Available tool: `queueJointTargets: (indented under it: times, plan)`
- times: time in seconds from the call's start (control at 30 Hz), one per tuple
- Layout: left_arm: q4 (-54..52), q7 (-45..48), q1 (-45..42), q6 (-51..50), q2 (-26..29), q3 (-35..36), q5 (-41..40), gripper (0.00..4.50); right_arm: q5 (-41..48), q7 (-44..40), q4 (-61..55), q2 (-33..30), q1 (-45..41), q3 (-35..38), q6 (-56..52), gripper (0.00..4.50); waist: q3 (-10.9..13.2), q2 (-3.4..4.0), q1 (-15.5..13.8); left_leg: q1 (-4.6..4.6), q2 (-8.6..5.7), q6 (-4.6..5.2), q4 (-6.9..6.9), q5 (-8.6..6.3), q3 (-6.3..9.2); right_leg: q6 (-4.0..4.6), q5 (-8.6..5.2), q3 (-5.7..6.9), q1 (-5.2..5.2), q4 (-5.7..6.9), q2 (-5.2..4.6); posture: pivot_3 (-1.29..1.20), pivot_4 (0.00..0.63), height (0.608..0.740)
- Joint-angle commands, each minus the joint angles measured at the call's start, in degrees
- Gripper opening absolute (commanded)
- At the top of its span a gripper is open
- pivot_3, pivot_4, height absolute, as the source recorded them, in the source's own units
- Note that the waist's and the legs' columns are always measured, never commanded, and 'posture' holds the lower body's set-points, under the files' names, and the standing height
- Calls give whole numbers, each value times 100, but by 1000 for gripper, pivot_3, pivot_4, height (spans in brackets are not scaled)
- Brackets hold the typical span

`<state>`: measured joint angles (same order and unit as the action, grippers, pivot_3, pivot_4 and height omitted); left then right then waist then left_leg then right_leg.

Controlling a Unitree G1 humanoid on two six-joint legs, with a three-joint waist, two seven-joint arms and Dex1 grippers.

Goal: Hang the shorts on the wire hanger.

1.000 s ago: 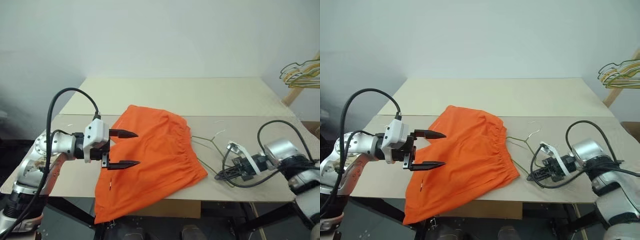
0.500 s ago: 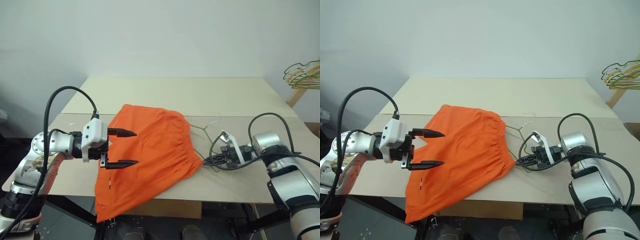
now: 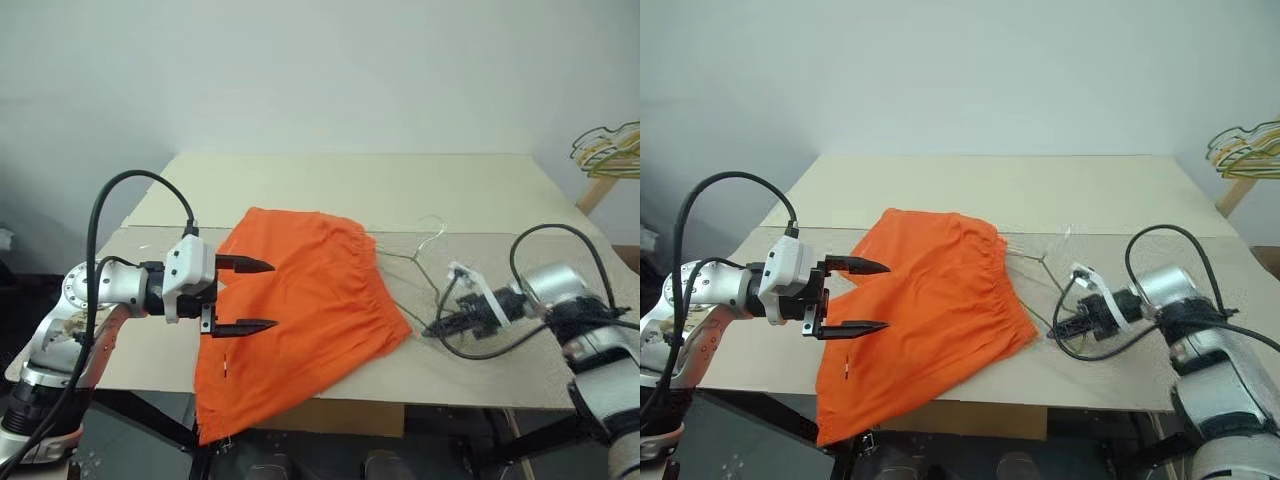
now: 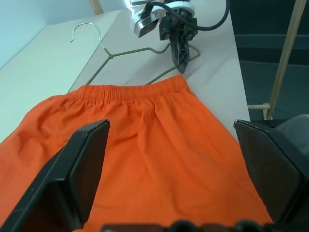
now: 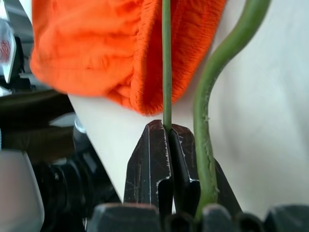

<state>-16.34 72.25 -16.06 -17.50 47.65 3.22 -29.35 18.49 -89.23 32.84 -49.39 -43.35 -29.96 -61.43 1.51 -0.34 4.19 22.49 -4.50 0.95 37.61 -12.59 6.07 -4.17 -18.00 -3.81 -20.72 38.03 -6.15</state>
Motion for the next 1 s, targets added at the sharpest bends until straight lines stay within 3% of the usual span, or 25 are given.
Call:
queueJointTargets:
  times: [0.03,0.17,0.3,0.63,0.87,1.0]
  plan:
    - [-188,-12,23,14,98,150,-87,4467,697,-327,-1144,-438,346,-141,-522,0,1,0,-38,4,0,0,1,0,0,0,0,0,-3,1,-1,-32,0,740]
    - [-181,27,45,19,104,126,-92,4467,1196,-163,-2255,-837,999,117,-1169,0,2,1,-54,8,5,0,2,0,-2,1,1,-2,-13,6,-2,-48,0,740]
    - [-68,127,-67,54,79,37,-67,4467,1537,168,-2572,-853,1291,509,-1544,0,4,-2,-52,8,8,0,5,0,-5,0,2,-1,-11,5,1,-63,0,740]
    - [-10,203,-119,131,63,-1,-21,4467,1314,1444,-340,394,519,1349,-1731,0,10,-11,-38,6,10,1,6,1,-8,7,7,-3,-12,5,5,-54,0,740]
    - [-25,199,-122,145,49,-13,3,4467,1288,1433,-253,750,297,1267,-1528,0,10,-11,-32,27,10,1,8,1,-8,6,8,-4,-33,8,5,-49,0,740]
    - [-17,207,-132,141,61,-6,9,4467,1115,1562,-561,598,322,1381,-1064,0,10,-10,-25,27,10,1,10,1,-9,5,10,-4,-34,8,7,-53,0,740]
